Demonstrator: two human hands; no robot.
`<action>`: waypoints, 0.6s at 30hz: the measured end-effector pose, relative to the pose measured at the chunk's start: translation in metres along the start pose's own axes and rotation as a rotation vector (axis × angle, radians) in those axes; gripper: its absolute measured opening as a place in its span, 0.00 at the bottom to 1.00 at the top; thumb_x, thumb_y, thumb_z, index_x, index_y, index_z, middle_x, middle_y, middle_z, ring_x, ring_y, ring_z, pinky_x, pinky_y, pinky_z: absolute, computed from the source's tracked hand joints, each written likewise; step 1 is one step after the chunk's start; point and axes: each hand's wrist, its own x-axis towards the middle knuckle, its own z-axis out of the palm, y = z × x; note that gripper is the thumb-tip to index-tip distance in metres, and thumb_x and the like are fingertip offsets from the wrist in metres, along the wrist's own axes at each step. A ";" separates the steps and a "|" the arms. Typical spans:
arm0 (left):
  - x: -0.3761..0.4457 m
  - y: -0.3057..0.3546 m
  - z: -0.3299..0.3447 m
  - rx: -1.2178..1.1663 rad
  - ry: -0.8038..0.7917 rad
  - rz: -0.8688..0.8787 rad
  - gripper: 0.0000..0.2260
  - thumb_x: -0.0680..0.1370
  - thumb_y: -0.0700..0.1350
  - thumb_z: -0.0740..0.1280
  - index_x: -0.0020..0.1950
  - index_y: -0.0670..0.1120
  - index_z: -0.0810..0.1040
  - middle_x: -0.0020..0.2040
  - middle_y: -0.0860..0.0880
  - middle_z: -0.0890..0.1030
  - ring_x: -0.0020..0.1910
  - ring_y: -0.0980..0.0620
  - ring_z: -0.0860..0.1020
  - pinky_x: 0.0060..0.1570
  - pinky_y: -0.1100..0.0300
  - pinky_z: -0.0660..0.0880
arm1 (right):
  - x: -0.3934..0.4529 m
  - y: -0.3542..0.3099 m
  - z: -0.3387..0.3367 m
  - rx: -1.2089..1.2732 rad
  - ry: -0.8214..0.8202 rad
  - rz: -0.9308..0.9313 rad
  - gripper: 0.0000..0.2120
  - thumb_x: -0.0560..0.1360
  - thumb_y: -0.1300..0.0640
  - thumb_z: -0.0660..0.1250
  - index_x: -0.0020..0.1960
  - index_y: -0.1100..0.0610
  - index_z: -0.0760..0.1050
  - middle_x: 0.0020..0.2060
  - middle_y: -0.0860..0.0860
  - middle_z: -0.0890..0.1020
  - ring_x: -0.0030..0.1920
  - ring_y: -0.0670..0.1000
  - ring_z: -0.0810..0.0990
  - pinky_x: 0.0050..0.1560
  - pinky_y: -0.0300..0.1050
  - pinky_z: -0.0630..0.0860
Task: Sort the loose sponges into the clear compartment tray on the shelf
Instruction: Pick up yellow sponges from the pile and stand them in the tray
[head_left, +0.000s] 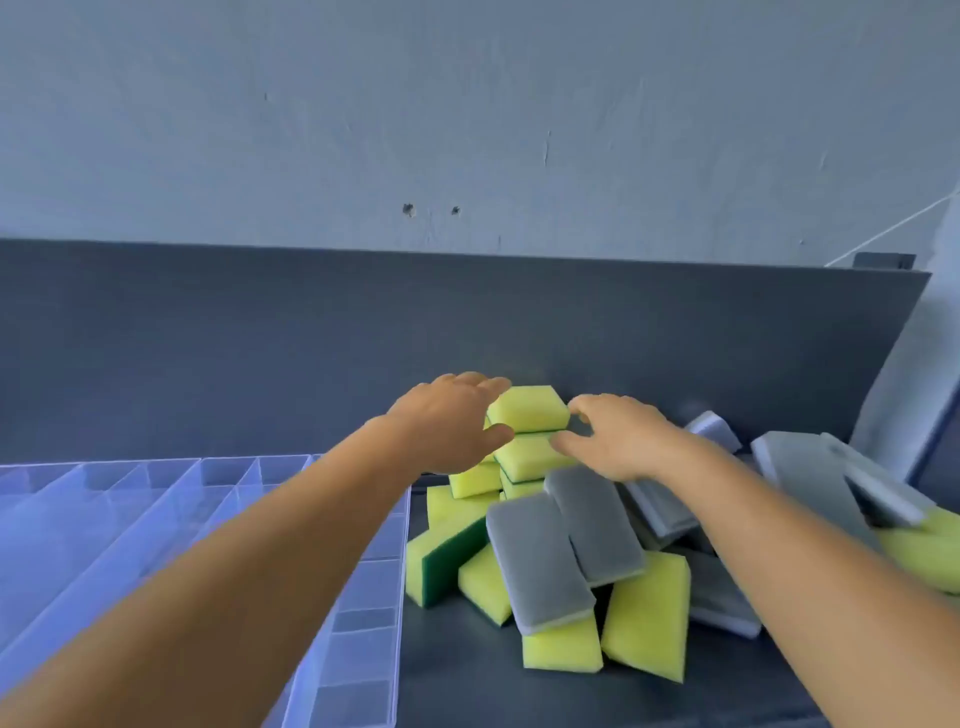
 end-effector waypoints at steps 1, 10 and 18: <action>0.008 0.000 0.004 0.009 -0.018 0.008 0.26 0.81 0.57 0.57 0.77 0.53 0.55 0.76 0.51 0.63 0.72 0.47 0.65 0.69 0.49 0.66 | 0.006 -0.002 0.004 0.004 -0.017 0.009 0.18 0.76 0.39 0.57 0.55 0.52 0.70 0.55 0.50 0.77 0.56 0.55 0.73 0.52 0.48 0.68; 0.060 -0.016 0.029 -0.063 -0.056 0.018 0.18 0.81 0.54 0.54 0.64 0.45 0.73 0.66 0.49 0.70 0.65 0.46 0.70 0.60 0.52 0.68 | 0.037 -0.015 0.021 -0.122 -0.069 0.100 0.24 0.75 0.35 0.56 0.52 0.56 0.73 0.41 0.50 0.79 0.48 0.54 0.75 0.45 0.46 0.65; 0.067 -0.035 0.037 -0.331 -0.081 -0.045 0.18 0.74 0.53 0.70 0.56 0.48 0.66 0.47 0.48 0.75 0.42 0.47 0.75 0.39 0.54 0.73 | 0.045 -0.025 0.021 -0.066 -0.106 0.193 0.27 0.71 0.34 0.64 0.55 0.55 0.64 0.39 0.47 0.74 0.47 0.54 0.72 0.48 0.47 0.66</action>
